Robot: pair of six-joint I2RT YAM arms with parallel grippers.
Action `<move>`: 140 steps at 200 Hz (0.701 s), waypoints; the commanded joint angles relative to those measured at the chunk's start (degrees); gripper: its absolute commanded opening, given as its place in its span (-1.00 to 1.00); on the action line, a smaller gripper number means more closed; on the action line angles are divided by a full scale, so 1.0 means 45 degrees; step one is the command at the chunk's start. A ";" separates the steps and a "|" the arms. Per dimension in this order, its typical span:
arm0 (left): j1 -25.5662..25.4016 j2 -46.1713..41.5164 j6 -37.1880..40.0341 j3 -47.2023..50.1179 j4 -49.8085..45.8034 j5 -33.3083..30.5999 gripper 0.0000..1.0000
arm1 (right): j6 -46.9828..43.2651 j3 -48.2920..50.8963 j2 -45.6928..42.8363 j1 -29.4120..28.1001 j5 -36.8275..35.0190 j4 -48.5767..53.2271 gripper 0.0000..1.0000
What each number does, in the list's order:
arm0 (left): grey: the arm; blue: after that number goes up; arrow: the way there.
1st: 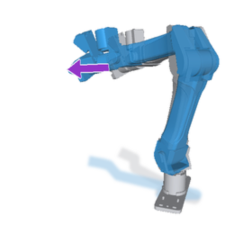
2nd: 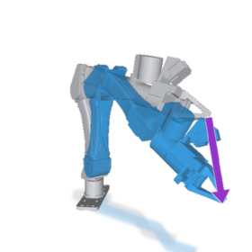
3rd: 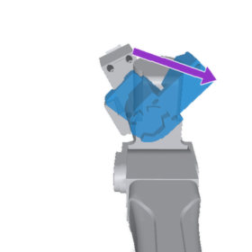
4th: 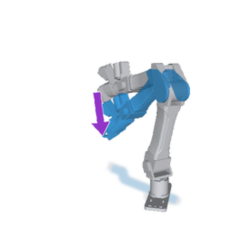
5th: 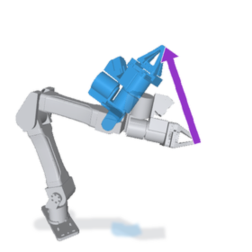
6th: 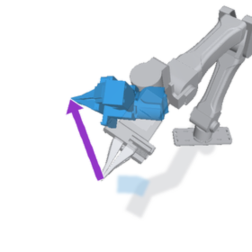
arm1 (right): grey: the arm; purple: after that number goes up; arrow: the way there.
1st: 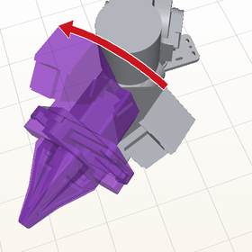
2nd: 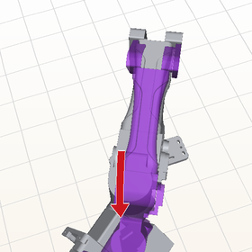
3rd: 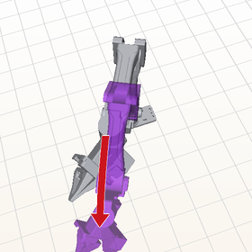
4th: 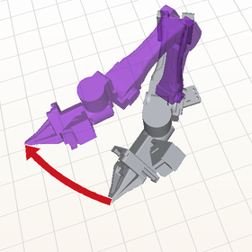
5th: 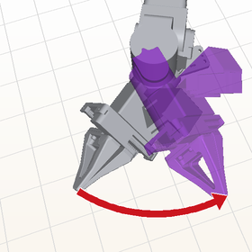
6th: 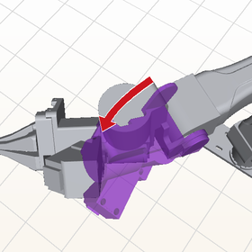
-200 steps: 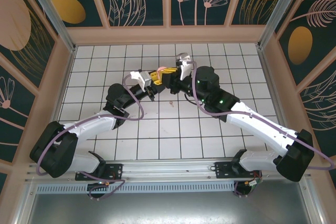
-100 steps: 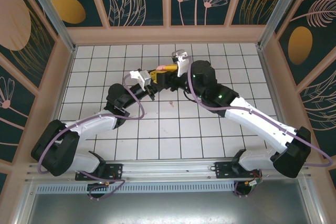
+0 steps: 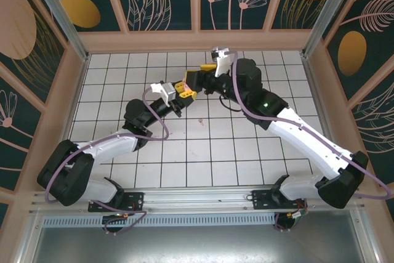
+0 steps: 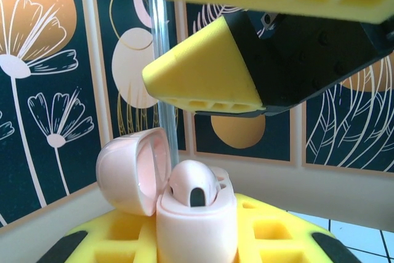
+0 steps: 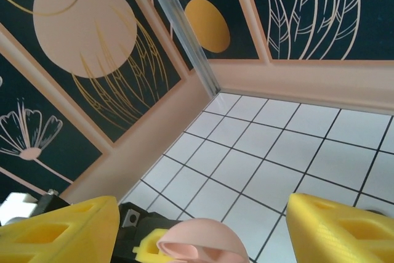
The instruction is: Insert the wireless bluetooth earbuds into the charging case
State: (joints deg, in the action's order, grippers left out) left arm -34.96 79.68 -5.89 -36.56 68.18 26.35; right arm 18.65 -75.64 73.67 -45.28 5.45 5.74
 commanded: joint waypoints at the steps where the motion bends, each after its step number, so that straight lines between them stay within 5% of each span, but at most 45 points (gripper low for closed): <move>1: -0.0102 -0.0133 0.0169 0.0253 0.0845 -0.0251 -1.00 | 0.0843 -0.0345 -0.0537 0.0254 0.0082 0.0020 0.45; 80: -0.0102 -0.1144 0.1201 0.1554 0.1289 -0.2306 -1.00 | 0.2697 0.2614 -0.1991 0.2351 0.0142 0.2524 0.45; 140: -0.0091 -0.2292 0.1420 0.2631 0.1105 -0.3131 -1.00 | 0.0889 0.3377 0.1659 0.2581 -0.0114 0.3470 0.37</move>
State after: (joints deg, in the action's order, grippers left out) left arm -34.96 72.36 -1.06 -26.70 70.76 14.85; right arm 27.29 -59.96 74.70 -33.93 5.87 17.45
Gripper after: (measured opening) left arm 0.243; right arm 0.700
